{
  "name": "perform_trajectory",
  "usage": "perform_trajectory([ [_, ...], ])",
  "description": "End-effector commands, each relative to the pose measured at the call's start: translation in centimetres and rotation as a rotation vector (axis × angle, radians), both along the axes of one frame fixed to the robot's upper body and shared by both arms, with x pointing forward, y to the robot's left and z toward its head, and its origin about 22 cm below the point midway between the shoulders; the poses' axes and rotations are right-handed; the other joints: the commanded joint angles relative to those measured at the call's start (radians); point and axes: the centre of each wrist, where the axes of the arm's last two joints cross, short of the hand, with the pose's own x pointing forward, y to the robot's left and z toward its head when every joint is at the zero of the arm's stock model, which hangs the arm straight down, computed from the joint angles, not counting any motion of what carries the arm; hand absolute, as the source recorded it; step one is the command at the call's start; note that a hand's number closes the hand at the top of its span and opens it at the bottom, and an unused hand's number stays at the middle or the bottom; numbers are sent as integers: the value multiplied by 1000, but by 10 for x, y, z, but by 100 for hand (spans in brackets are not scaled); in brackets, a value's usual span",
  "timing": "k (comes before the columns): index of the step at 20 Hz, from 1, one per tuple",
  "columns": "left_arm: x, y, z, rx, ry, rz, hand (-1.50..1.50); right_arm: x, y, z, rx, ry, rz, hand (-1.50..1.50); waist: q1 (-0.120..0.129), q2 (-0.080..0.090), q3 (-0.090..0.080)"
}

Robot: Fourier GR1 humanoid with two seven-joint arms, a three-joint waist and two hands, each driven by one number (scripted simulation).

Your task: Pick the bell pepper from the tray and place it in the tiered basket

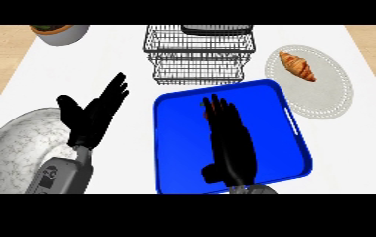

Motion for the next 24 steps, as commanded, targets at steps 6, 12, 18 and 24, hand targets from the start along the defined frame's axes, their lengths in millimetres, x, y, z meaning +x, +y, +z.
perform_trajectory([
  [6,6,3,-1,-11,6,-3,0,5,13,-29,-45,-8,-75,-150,1,1,0],
  [12,5,-4,6,2,-6,14,0,22,-17,-45,-50,-35,-98,-150,-1,0,0],
  [18,-7,4,1,17,-4,-5,0,22,-35,-59,-19,-54,-110,-150,0,0,0],
  [24,12,0,-13,0,0,-2,0,32,-22,-71,3,-38,-80,-150,-1,1,0],
])
